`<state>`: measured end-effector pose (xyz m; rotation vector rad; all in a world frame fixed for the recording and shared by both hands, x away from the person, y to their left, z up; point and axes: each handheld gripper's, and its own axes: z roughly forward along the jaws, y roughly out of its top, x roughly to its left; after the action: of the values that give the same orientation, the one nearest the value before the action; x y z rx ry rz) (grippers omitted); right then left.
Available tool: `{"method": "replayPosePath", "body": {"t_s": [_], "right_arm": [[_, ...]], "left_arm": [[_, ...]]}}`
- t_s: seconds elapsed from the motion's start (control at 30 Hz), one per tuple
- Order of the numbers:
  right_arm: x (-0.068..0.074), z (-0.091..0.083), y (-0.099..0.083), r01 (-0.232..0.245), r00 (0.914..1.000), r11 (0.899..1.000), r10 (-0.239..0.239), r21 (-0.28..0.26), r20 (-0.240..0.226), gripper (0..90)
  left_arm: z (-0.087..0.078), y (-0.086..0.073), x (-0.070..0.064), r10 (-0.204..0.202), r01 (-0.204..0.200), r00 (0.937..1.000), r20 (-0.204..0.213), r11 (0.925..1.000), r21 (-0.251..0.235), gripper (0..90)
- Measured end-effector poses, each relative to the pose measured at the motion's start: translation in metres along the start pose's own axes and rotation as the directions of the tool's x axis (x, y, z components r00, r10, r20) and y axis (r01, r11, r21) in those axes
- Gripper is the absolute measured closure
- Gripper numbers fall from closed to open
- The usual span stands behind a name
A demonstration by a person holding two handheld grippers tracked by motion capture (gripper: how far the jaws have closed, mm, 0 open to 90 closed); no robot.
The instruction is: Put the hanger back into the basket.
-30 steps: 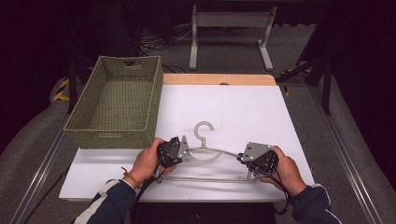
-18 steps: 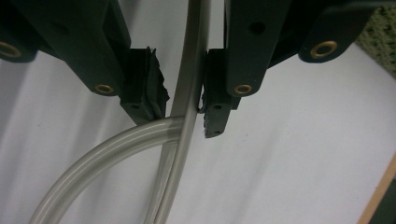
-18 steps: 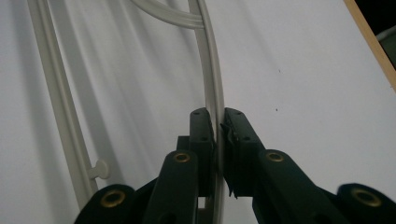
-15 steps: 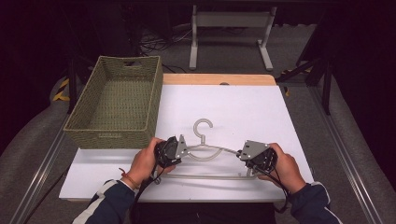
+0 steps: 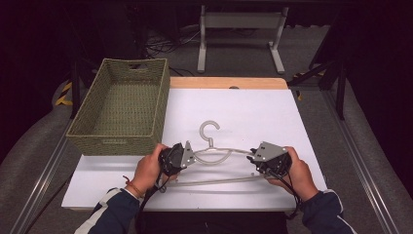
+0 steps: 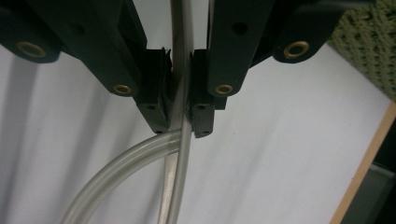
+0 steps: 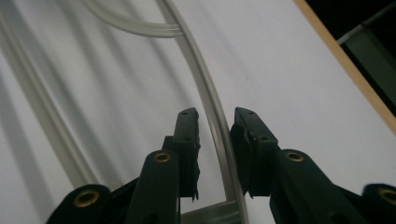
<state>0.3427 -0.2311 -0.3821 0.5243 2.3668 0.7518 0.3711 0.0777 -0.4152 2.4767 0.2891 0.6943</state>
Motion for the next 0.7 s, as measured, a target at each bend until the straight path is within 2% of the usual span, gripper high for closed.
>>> {"method": "replayPosePath", "body": {"t_s": [0.03,0.07,0.1,0.13,0.17,0.2,0.23,0.27,0.3,0.33,0.37,0.4,0.43,0.47,0.5,0.53,0.6,0.63,0.67,0.7], "right_arm": [[-0.001,-0.001,-0.001,-0.006,1.0,1.0,0.006,-0.007,0.005,66.8],[-0.001,-0.001,-0.001,-0.006,1.0,1.0,0.006,-0.007,0.005,66.8],[-0.003,-0.003,-0.002,-0.028,0.9995,0.999,0.028,-0.022,0.012,64.6],[-0.006,-0.005,-0.005,-0.055,0.9984,0.997,0.056,-0.045,0.007,61.5],[-0.007,-0.007,-0.007,-0.063,0.9978,0.996,0.064,-0.061,0.02,52.3],[-0.008,-0.007,-0.008,-0.074,0.9965,0.995,0.077,-0.07,0.033,52.0],[-0.009,-0.009,-0.01,-0.093,0.9946,0.992,0.096,-0.082,0.04,49.0],[-0.01,-0.012,-0.012,-0.103,0.9923,0.988,0.11,-0.115,0.056,40.8],[-0.011,-0.014,-0.014,-0.126,0.9863,0.98,0.14,-0.153,0.088,36.3],[-0.012,-0.017,-0.017,-0.154,0.9809,0.973,0.171,-0.173,0.093,37.0],[-0.012,-0.017,-0.017,-0.154,0.9809,0.973,0.171,-0.173,0.093,37.0],[-0.013,-0.021,-0.023,-0.194,0.9705,0.958,0.219,-0.211,0.101,31.1],[-0.012,-0.025,-0.032,-0.23,0.9549,0.937,0.269,-0.263,0.125,25.8],[-0.011,-0.026,-0.036,-0.263,0.9475,0.924,0.301,-0.279,0.106,22.8],[-0.011,-0.026,-0.041,-0.28,0.9417,0.915,0.321,-0.29,0.102,19.6],[-0.01,-0.027,-0.045,-0.278,0.938,0.911,0.326,-0.305,0.118,19.1],[-0.009,-0.028,-0.052,-0.295,0.9281,0.896,0.351,-0.333,0.123,17.7],[-0.01,-0.029,-0.055,-0.314,0.9179,0.882,0.377,-0.351,0.125,16.8],[-0.01,-0.03,-0.059,-0.336,0.9092,0.868,0.4,-0.365,0.115,16.9],[-0.011,-0.031,-0.062,-0.34,0.9048,0.862,0.409,-0.376,0.119,16.9]], "left_arm": [[-0.001,0.0,0.0,-0.007,0.007,1.0,-0.001,1.0,-0.001,81.3],[-0.001,-0.001,0.0,-0.011,0.011,0.9999,-0.002,0.9999,-0.005,81.3],[-0.001,-0.002,0.002,-0.037,0.038,0.9991,0.019,0.9991,-0.017,81.4],[-0.002,-0.002,0.003,-0.039,0.039,0.9991,0.014,0.999,-0.023,81.4],[-0.002,-0.003,0.004,-0.047,0.047,0.9987,0.02,0.9983,-0.033,81.5],[-0.003,-0.004,0.005,-0.065,0.066,0.9975,0.027,0.9971,-0.039,81.4],[-0.003,-0.005,0.005,-0.07,0.071,0.9972,0.025,0.9965,-0.043,81.5],[-0.004,-0.006,0.006,-0.074,0.074,0.9971,0.017,0.9962,-0.046,81.5],[-0.005,-0.007,0.007,-0.086,0.087,0.9961,0.02,0.995,-0.05,81.4],[-0.006,-0.009,0.008,-0.109,0.111,0.9936,0.029,0.9919,-0.063,81.4],[-0.006,-0.009,0.008,-0.109,0.111,0.9936,0.029,0.9919,-0.063,81.4],[-0.007,-0.011,0.009,-0.121,0.122,0.9925,0.02,0.9899,-0.072,81.4],[-0.008,-0.012,0.01,-0.128,0.129,0.9915,0.022,0.9884,-0.079,81.4],[-0.009,-0.013,0.01,-0.137,0.138,0.9905,0.01,0.987,-0.083,81.4],[-0.011,-0.013,0.011,-0.147,0.147,0.9891,0.004,0.9855,-0.085,81.4],[-0.012,-0.014,0.013,-0.153,0.153,0.9882,0.007,0.9838,-0.094,81.4],[-0.015,-0.014,0.013,-0.166,0.164,0.986,-0.01,0.9802,-0.111,81.4],[-0.016,-0.015,0.014,-0.165,0.163,0.9863,-0.004,0.9792,-0.12,81.4],[-0.018,-0.015,0.014,-0.171,0.167,0.985,-0.021,0.9772,-0.131,81.4],[-0.019,-0.015,0.015,-0.175,0.169,0.9841,-0.031,0.9758,-0.139,81.4]]}}
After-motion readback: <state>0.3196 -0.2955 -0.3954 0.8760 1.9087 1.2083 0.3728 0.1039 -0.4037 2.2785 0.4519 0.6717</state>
